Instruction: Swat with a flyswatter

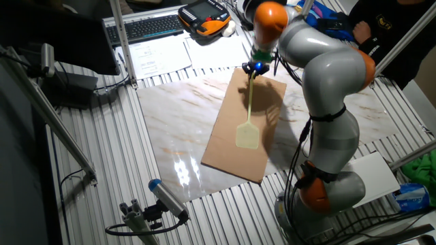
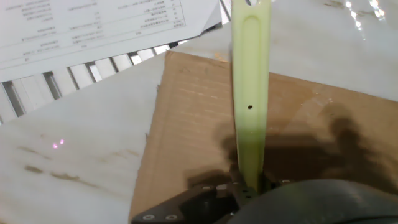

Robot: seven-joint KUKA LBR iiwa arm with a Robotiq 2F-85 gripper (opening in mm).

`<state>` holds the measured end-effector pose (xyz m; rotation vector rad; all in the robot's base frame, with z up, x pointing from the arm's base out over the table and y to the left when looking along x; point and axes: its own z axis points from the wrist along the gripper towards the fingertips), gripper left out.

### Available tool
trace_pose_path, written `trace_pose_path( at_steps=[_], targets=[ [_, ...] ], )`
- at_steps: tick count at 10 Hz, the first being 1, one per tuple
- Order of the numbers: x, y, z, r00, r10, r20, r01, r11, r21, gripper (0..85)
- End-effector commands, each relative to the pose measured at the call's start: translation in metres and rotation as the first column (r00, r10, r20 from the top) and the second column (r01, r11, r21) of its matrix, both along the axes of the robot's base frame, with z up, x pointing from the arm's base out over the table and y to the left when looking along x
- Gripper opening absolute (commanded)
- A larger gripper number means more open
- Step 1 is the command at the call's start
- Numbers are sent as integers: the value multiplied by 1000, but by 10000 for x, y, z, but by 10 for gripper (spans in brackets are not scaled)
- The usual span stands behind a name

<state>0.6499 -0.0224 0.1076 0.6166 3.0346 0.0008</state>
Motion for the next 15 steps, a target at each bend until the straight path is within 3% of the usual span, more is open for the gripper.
trace_pose_path(
  at_steps=[1, 2, 3, 4, 5, 6, 10, 11, 12, 15],
  targets=[
    [4, 9, 7, 1000, -6, -11, 6, 1000, 1, 0],
    [3, 21, 22, 1000, -2, -18, 2, 1000, -11, 170],
    [-4, 30, 17, 1000, 4, -19, -4, 1000, -19, 170],
    [-6, 32, 16, 1000, 5, -22, -6, 1000, -18, 340],
    [-4, 33, 10, 1000, 7, -25, -7, 1000, -8, 340],
    [-1, 35, 1, 1000, 7, -27, -7, 1000, -7, 510],
    [50, 36, -139, 1000, -10, -15, 10, 1000, 4, 510],
    [64, 35, -190, 1000, -13, -2, 13, 1000, -15, 510],
    [94, 15, -269, 1000, -18, 9, 19, 1000, -16, 510],
    [148, -31, -400, 1000, -17, 16, 17, 1000, -3, 510]
  ],
)
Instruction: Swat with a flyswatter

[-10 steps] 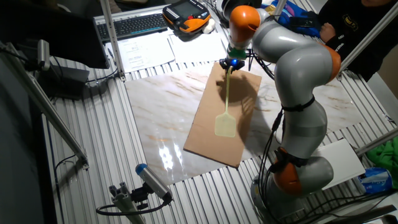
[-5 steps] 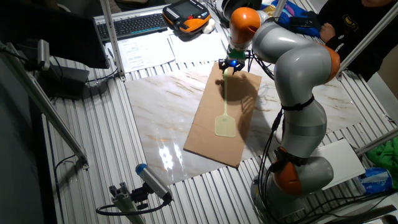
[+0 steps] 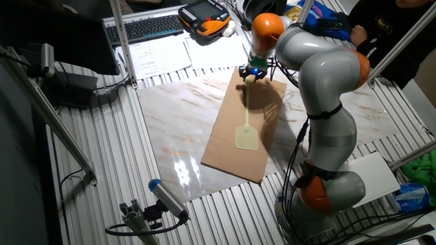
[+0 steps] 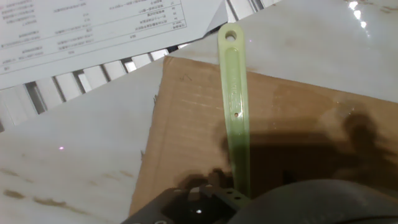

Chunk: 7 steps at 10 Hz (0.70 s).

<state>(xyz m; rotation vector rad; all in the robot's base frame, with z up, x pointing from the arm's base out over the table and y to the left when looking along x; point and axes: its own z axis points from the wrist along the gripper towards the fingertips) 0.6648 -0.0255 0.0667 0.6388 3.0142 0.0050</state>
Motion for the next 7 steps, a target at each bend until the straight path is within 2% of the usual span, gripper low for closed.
trace_pose_path(
  at_steps=[1, 7],
  targets=[
    [5, 2, -33, 1000, -2, 0, 2, 1000, 7, 510],
    [-4, 20, -199, 999, -20, 39, 20, 1000, 1, 510]
  ],
)
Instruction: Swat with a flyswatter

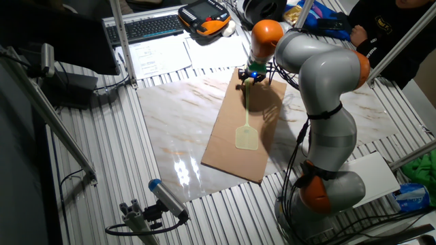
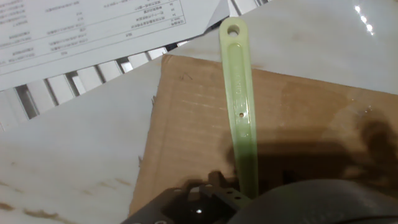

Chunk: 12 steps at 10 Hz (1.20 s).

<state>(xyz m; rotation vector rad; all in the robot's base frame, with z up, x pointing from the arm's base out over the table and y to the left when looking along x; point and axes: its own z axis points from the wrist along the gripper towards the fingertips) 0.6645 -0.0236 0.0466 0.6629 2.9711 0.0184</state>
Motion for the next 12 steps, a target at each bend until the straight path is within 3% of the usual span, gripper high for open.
trace_pose_path(
  at_steps=[1, 6, 7, 8, 10, 11, 12],
  targets=[
    [0, 1, -3, 1000, -2, -4, 2, 1000, 2, 510],
    [-1, 14, 15, 1000, -12, -14, 13, 1000, 8, 510],
    [-7, 18, 1, 1000, -16, -10, 16, 1000, -9, 510],
    [-7, 18, 1, 1000, -6, -11, 6, 1000, 1, 510],
    [-7, 18, 1, 998, -8, -54, 8, 1000, 2, 510],
    [-7, 18, 1, 997, -17, -74, 16, 1000, -13, 510],
    [-7, 18, 1, 995, -32, -95, 32, 999, -4, 510]
  ],
)
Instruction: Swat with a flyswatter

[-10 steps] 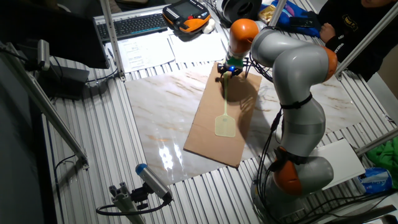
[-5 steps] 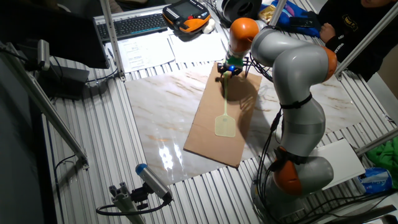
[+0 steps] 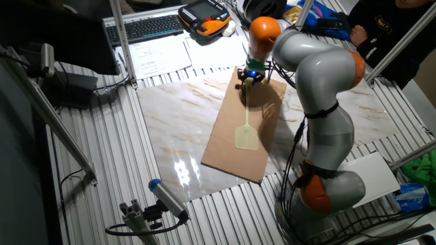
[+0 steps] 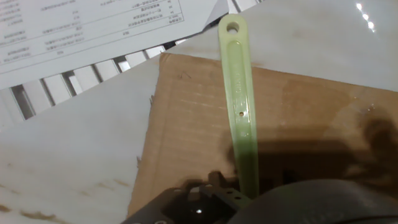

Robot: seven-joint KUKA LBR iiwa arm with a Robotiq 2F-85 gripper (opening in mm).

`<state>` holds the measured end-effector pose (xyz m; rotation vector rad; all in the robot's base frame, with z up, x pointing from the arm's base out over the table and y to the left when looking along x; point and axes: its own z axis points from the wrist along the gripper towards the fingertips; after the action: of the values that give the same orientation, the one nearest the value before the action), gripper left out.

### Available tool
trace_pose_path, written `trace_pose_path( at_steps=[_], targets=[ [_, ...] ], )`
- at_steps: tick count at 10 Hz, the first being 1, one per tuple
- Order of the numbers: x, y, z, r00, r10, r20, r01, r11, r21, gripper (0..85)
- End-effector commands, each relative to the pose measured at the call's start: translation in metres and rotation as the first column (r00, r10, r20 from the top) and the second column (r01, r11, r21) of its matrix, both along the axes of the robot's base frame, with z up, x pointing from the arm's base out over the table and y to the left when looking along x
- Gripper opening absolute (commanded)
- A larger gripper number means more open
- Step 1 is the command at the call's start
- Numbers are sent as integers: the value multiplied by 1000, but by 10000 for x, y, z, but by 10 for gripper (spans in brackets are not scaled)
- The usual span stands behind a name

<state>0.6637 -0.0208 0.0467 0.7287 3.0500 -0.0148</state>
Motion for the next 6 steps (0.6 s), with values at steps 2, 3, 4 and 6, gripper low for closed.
trace_pose_path(
  at_steps=[2, 3, 4, 6],
  targets=[
    [0, -10, 0, 1000, 3, -5, -3, 1000, 1, 510],
    [0, -10, 0, 1000, 5, 2, -5, 1000, -2, 510],
    [17, -18, -26, 1000, 5, 9, -5, 1000, 1, 510],
    [107, -64, -122, 1000, 8, 14, -8, 1000, 9, 510]
  ],
)
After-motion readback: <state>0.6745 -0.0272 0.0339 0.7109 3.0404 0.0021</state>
